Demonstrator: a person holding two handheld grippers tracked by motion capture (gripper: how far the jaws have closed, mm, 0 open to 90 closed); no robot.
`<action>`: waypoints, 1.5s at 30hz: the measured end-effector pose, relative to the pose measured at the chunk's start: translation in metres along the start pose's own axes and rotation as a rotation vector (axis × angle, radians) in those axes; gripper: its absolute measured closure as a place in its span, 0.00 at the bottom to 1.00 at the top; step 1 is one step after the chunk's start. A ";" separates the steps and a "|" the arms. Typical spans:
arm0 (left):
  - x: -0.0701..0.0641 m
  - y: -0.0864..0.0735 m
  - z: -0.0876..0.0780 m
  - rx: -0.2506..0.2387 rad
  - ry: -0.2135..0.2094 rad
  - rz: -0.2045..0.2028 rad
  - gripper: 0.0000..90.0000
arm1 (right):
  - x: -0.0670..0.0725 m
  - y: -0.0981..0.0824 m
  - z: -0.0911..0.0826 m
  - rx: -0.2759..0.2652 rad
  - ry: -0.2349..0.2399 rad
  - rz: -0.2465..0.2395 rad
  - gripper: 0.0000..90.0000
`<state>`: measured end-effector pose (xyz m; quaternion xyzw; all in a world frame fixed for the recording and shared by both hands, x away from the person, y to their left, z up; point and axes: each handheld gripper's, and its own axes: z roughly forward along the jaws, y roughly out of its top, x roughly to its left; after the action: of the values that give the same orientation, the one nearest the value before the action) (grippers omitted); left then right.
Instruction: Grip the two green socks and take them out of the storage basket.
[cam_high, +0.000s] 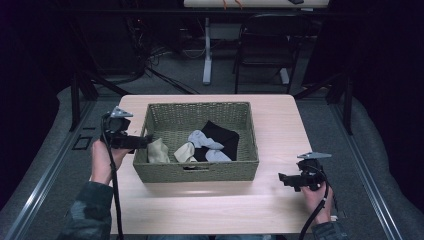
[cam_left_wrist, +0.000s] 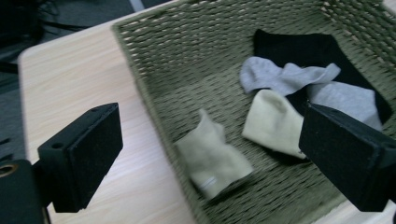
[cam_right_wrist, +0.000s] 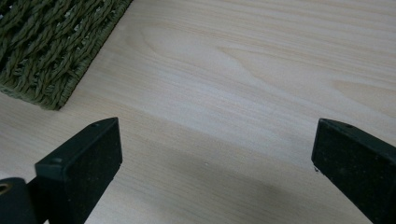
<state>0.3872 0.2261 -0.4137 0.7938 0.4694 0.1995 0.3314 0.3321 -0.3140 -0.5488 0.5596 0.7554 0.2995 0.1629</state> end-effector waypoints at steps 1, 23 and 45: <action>-0.001 0.003 0.004 0.012 -0.007 0.004 0.09 | 0.000 0.000 0.000 -0.001 0.001 0.000 0.01; -0.015 0.026 0.092 0.281 0.036 0.037 0.47 | 0.000 0.000 0.000 -0.005 0.001 0.002 0.03; -0.009 0.016 0.122 0.471 0.085 0.033 0.75 | -0.001 0.000 -0.001 -0.005 0.008 0.007 0.04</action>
<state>0.4691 0.1713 -0.4882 0.8475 0.5036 0.1233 0.1137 0.3319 -0.3153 -0.5487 0.5606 0.7533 0.3044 0.1601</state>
